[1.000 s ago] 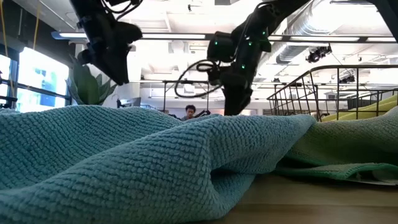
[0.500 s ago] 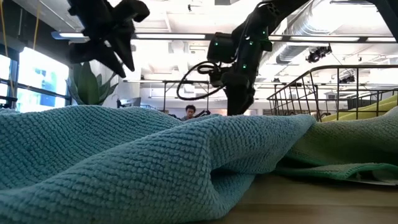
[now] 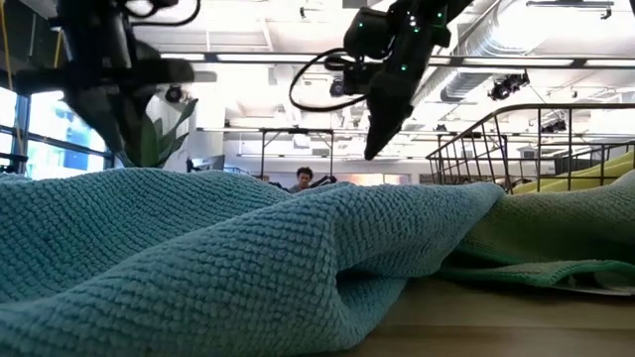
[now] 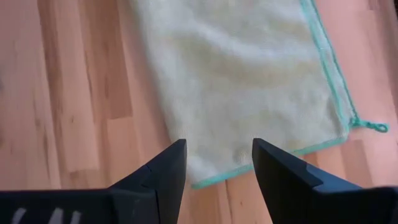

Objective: Fold microfiber towels
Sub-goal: Fold the left green microfiber cloth

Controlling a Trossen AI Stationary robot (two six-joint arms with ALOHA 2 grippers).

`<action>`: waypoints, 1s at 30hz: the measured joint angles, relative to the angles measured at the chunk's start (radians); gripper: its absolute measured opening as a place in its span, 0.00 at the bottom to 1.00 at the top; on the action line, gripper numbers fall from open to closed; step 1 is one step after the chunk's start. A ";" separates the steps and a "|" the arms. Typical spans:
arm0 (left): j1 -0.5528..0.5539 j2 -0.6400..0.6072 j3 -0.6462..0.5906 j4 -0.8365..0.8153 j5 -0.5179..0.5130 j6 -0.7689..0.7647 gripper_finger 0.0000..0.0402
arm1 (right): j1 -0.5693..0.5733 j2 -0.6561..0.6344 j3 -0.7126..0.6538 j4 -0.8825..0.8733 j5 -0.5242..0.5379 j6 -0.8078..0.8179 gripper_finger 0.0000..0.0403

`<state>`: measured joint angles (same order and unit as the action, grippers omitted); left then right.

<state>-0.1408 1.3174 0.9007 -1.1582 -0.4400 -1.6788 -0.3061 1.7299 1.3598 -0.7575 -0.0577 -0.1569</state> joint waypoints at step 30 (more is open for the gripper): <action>0.423 -0.071 -0.430 0.695 -0.007 0.318 0.27 | -0.034 -0.275 -0.390 0.441 0.054 0.240 0.44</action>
<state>0.2818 1.2462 0.4706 -0.4631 -0.4466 -1.3611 -0.3401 1.4553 0.9697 -0.3164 -0.0032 0.0835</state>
